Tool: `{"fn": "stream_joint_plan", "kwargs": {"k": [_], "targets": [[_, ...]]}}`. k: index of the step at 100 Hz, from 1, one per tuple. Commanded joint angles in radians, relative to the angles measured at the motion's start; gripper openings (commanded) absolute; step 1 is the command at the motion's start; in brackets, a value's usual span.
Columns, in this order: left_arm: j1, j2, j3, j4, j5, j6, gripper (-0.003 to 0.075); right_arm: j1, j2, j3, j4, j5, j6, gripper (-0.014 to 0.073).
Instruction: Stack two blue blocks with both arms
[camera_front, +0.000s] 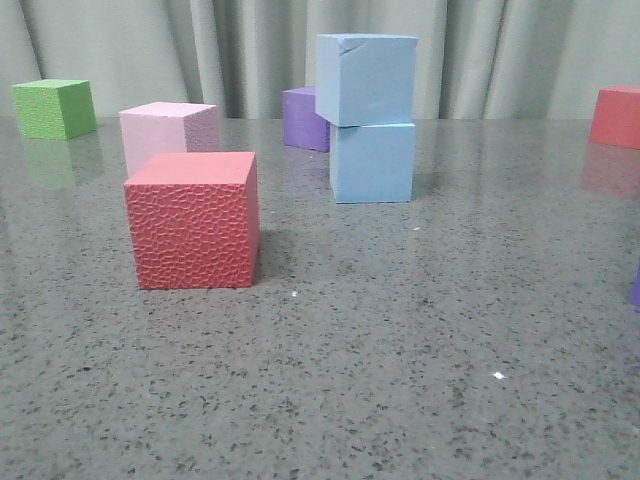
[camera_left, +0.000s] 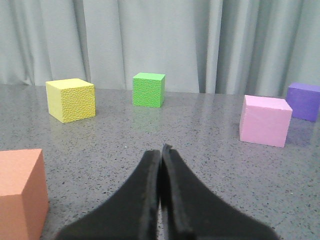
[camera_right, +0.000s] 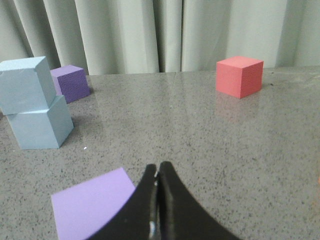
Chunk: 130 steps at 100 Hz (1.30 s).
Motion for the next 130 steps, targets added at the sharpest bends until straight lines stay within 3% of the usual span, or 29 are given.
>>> {"fn": "stream_joint_plan", "kwargs": {"k": [1, 59, 130], "targets": [[-0.008, -0.031, 0.042, 0.0, -0.071, -0.01, -0.0019, -0.008, -0.022, 0.003, 0.015, -0.088, -0.009, -0.0067], [-0.008, -0.031, 0.042, 0.0, -0.071, -0.01, -0.0019, -0.04, -0.065, 0.136, 0.044, -0.218, -0.009, -0.0067], [-0.008, -0.031, 0.042, 0.0, -0.071, -0.01, -0.0019, -0.04, -0.065, 0.136, 0.004, -0.274, -0.009, -0.0067]]}}
